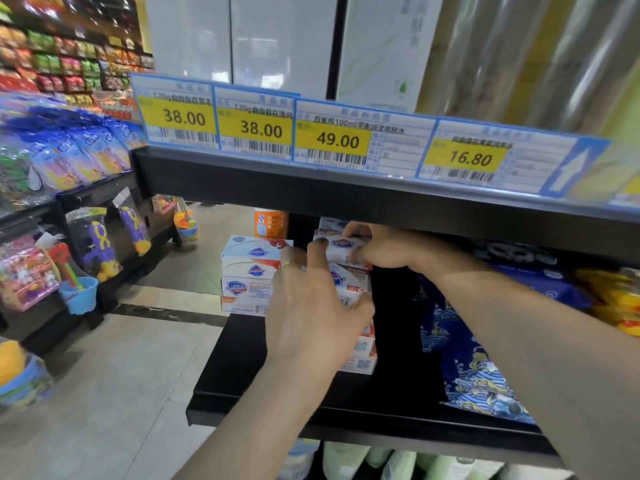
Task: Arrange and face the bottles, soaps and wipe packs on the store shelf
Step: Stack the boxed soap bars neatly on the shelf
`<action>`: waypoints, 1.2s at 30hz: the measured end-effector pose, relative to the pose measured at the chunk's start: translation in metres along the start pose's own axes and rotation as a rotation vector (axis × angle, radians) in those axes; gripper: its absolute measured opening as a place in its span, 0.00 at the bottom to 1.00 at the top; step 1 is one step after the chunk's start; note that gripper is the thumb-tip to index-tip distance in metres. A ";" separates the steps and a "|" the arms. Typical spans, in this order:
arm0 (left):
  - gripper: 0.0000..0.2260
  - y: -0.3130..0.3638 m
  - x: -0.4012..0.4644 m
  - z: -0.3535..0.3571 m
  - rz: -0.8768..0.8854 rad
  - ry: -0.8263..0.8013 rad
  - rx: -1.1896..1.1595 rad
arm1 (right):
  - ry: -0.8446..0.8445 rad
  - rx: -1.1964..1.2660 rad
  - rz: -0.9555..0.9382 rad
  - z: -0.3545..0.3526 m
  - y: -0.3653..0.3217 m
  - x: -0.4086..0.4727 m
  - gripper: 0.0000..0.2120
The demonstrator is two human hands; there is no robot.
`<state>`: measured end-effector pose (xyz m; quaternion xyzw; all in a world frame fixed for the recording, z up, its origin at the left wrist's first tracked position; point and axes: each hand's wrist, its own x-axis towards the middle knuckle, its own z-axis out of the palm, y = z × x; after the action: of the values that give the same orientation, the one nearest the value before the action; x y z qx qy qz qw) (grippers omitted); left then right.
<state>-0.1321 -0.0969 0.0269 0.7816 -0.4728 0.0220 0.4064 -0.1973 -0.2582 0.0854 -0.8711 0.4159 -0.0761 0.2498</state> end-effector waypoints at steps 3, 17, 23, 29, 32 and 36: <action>0.37 0.004 0.008 0.006 0.005 -0.011 0.028 | -0.080 0.034 0.035 -0.003 -0.003 -0.001 0.09; 0.34 0.003 0.016 0.022 0.029 -0.016 0.114 | 0.042 0.004 0.074 0.007 -0.006 0.002 0.11; 0.32 0.003 0.002 0.002 0.106 -0.009 0.145 | 0.152 -0.021 0.083 0.016 -0.012 -0.005 0.08; 0.25 -0.028 -0.016 -0.037 0.040 0.216 0.084 | 0.379 -0.136 -0.071 0.028 -0.051 -0.033 0.14; 0.30 -0.066 -0.017 -0.040 -0.103 0.266 0.040 | 0.219 -0.131 -0.220 0.037 -0.066 -0.031 0.13; 0.41 -0.091 -0.009 -0.030 -0.181 0.210 0.030 | 0.066 -0.176 -0.307 0.045 -0.079 -0.019 0.20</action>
<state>-0.0577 -0.0505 -0.0126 0.8205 -0.3549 0.0739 0.4419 -0.1396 -0.1848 0.0873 -0.9400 0.2909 -0.1052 0.1441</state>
